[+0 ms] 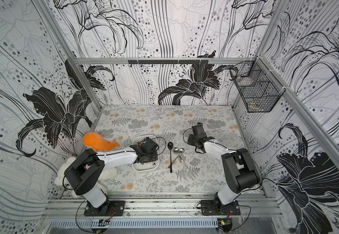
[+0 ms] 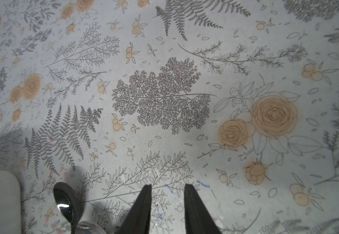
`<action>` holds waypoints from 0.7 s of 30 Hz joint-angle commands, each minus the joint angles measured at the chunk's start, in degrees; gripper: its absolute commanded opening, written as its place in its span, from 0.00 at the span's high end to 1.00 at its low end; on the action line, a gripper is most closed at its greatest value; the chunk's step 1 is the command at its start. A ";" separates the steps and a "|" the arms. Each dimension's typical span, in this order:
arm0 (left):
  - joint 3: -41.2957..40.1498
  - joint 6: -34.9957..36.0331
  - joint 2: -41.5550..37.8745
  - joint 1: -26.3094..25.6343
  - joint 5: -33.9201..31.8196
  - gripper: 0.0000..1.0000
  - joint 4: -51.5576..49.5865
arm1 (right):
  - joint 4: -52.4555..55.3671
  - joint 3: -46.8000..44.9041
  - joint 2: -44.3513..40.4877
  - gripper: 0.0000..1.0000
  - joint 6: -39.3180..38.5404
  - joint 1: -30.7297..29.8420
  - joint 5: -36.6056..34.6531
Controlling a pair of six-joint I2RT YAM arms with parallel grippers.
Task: Put the spoon into the storage box
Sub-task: Place the spoon in the storage box, then pick up the spoon from the center of the board.
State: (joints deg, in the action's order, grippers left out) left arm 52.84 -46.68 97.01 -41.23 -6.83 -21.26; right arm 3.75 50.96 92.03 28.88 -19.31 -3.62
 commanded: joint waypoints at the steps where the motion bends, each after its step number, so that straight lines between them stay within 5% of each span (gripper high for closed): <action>1: 1.80 0.27 -1.40 0.23 -0.61 0.66 1.09 | -0.61 -0.60 0.53 0.68 0.27 -0.11 0.40; 15: 3.77 5.20 -19.32 1.69 -8.99 0.49 -7.22 | 1.51 0.26 -0.48 0.68 -1.37 -0.41 0.75; 21: 1.42 8.36 -27.66 5.03 -13.43 0.45 -11.60 | 9.51 5.08 -1.79 0.67 -4.23 -5.76 2.23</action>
State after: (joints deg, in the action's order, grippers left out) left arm 55.51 -41.25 72.05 -37.45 -15.75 -29.08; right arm 7.68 52.47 91.88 27.33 -21.96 -2.50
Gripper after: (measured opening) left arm 0.543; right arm 0.325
